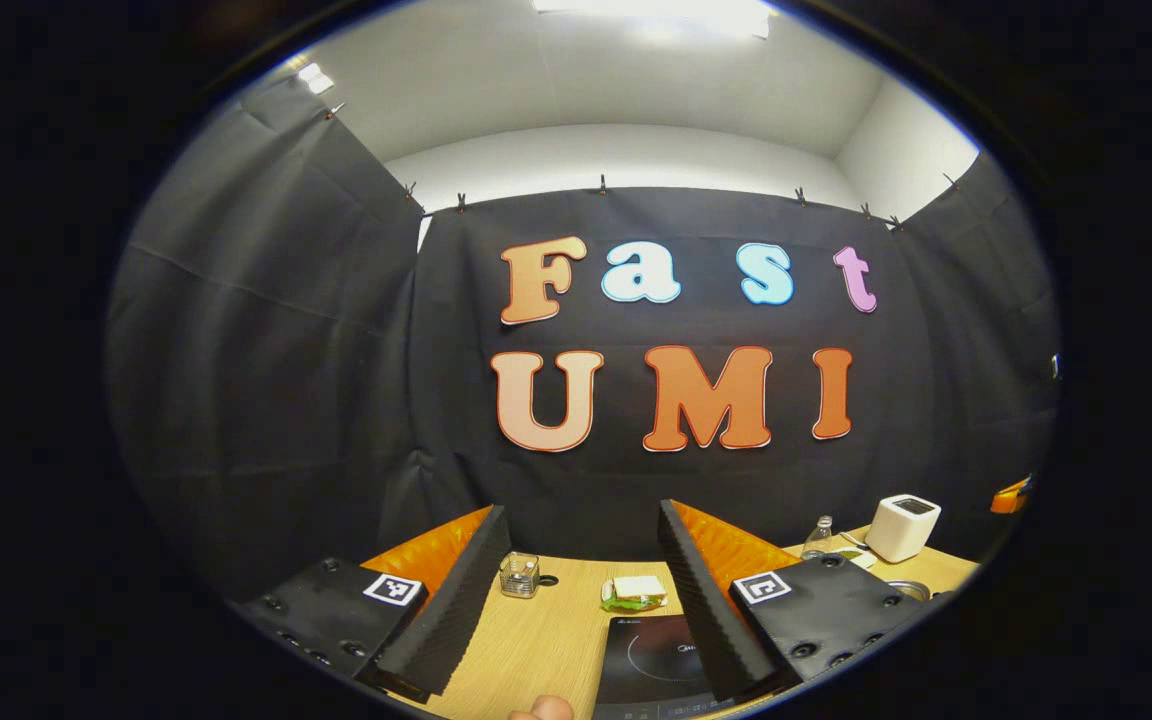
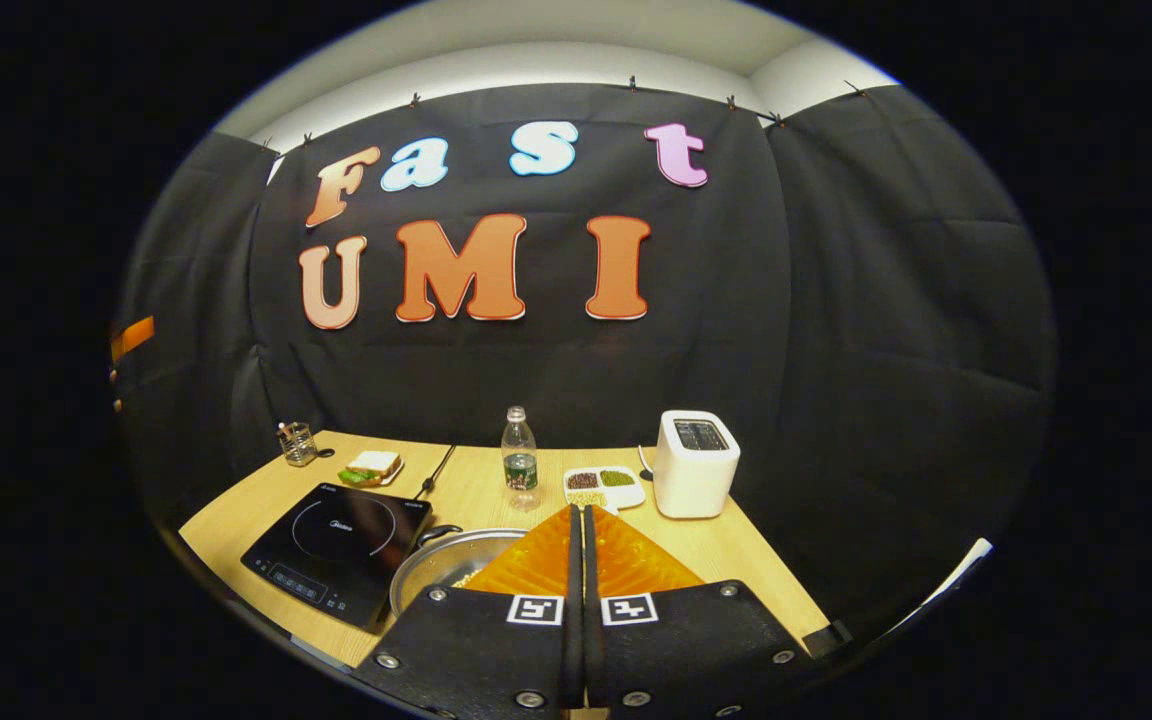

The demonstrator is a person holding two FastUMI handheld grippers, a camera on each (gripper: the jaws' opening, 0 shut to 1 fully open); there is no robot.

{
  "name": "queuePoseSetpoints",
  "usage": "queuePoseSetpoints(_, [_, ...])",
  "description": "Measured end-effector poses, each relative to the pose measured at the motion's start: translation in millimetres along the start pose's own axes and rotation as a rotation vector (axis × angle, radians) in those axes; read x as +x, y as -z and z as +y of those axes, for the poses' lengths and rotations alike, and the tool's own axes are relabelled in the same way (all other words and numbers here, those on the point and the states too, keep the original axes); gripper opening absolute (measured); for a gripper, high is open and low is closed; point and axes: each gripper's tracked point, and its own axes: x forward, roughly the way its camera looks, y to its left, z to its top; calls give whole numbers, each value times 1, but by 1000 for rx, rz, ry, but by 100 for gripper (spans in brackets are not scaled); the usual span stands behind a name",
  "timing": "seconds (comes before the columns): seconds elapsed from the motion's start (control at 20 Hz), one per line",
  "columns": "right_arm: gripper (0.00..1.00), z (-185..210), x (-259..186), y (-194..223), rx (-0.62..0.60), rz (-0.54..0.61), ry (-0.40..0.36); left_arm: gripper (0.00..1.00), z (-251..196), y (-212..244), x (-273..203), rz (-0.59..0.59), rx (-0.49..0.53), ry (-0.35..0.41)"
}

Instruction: First push the handle of the pot to place it horizontally, then grasp the pot with both hands and set it on the induction cooktop.

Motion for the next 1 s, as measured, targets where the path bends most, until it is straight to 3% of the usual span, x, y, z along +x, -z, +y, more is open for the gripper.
queuePoseSetpoints(0.5, [0, -2, 3, 113, -3, 237, 6, 99, 4, 11, -5, 21, 17, -4])
queuePoseSetpoints(1.0, [0, 17, -4, 181, -5, 367, -29, 98, 7, 20, -5, 28, 20, -12])
